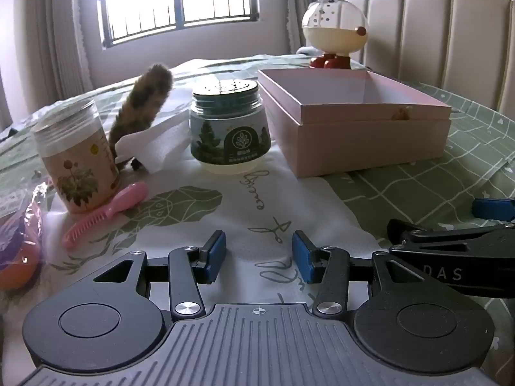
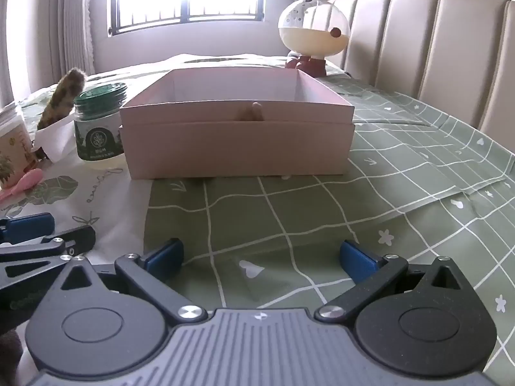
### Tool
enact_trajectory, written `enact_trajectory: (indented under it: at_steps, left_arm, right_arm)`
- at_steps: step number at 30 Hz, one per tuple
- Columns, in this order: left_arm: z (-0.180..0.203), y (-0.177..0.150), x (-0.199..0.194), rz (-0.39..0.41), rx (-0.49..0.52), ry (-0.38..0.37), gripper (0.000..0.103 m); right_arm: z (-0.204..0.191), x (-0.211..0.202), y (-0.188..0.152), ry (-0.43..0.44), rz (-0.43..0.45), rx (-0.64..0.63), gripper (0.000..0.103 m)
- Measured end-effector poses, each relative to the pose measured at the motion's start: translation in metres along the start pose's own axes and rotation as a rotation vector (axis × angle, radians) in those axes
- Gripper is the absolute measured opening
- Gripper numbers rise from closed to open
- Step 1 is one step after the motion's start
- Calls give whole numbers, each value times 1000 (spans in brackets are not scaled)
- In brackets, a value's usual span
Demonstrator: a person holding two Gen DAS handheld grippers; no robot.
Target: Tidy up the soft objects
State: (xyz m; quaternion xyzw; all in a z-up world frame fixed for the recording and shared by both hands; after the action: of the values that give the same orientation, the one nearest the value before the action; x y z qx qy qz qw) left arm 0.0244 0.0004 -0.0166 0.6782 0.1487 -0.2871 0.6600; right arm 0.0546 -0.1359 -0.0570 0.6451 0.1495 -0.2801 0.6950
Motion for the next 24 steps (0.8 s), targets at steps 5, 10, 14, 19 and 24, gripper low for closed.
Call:
enact_trajectory:
  at_steps: [5, 10, 14, 19, 24]
  left_arm:
    - [-2, 2, 4, -3, 8, 5, 51]
    - [-5, 1, 2, -2, 12, 6, 51]
    - [0, -1, 0, 3, 10, 7, 51]
    - [-2, 0, -1, 3, 1, 1, 51]
    - [-4, 0, -1, 4, 3, 2, 51]
  right_arm:
    - [1, 2, 0, -7, -17, -10, 103]
    - [1, 2, -1, -5, -16, -8, 103]
    - [1, 2, -1, -5, -15, -7, 103]
    - [-1, 2, 0, -1, -17, -3, 103]
    - [0, 1, -1, -1, -16, -2, 103]
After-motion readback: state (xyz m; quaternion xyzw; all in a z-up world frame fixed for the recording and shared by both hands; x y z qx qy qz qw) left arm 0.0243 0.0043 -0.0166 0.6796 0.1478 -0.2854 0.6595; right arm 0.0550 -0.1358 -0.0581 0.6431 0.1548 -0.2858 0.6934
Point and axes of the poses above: each gripper's, at about its wrist camera, not at the fingertips, and x roughly the way its jaws point, z to its right, y to its top, the point moved 3 cm from there along x, roughly the way its jaws point, and after that the axes turned 9 degrees about -y, right-handed, at the moved point
